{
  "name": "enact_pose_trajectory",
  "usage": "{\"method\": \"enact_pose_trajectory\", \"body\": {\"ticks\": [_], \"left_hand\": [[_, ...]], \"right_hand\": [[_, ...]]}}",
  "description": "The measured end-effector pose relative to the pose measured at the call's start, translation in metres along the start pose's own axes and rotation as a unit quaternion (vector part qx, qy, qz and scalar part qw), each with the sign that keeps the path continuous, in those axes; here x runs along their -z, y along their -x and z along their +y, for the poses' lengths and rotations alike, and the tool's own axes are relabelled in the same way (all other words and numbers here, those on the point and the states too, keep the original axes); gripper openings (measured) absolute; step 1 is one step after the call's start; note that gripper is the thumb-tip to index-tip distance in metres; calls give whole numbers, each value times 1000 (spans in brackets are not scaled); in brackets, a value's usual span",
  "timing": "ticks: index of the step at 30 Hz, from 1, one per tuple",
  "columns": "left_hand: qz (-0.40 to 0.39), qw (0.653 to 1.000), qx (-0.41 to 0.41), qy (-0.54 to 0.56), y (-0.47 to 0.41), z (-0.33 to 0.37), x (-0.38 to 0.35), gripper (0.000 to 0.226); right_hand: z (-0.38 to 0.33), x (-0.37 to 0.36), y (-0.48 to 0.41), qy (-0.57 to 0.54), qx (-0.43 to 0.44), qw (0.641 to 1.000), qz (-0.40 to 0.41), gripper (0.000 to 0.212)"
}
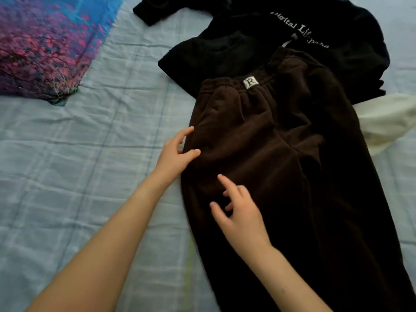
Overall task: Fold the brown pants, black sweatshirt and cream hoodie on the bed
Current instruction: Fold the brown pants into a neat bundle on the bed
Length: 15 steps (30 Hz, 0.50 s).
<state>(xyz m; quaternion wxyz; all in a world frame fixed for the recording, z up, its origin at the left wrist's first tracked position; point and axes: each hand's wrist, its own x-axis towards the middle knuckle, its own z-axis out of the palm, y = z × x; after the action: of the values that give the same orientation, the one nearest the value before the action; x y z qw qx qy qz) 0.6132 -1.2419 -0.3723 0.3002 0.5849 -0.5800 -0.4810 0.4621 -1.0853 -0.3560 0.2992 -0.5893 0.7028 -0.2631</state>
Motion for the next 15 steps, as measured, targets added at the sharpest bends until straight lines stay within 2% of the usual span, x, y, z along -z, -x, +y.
{"method": "enact_pose_trajectory", "body": {"ticks": [2, 5, 7, 10, 13, 15], "left_hand": [[-15, 1000, -12, 3, -22, 11, -2, 56], [-38, 999, -8, 26, -53, 22, -3, 52], [-60, 997, -4, 45, -69, 24, -3, 51], [-106, 994, -32, 13, -88, 21, 1, 52], [-156, 987, -34, 21, -98, 12, 9, 54], [-164, 986, -32, 24, -101, 6, 11, 55]], "right_hand": [[-4, 11, -34, 1, -16, 1000, 16, 59], [-14, 9, -80, 45, -18, 999, -4, 58], [-19, -3, -94, 70, -20, 997, -40, 64], [-18, -29, -96, 93, -15, 992, -90, 84], [-11, -38, -101, 70, -5, 989, -128, 96], [-2, -35, -108, 2, -8, 989, -147, 93]]}}
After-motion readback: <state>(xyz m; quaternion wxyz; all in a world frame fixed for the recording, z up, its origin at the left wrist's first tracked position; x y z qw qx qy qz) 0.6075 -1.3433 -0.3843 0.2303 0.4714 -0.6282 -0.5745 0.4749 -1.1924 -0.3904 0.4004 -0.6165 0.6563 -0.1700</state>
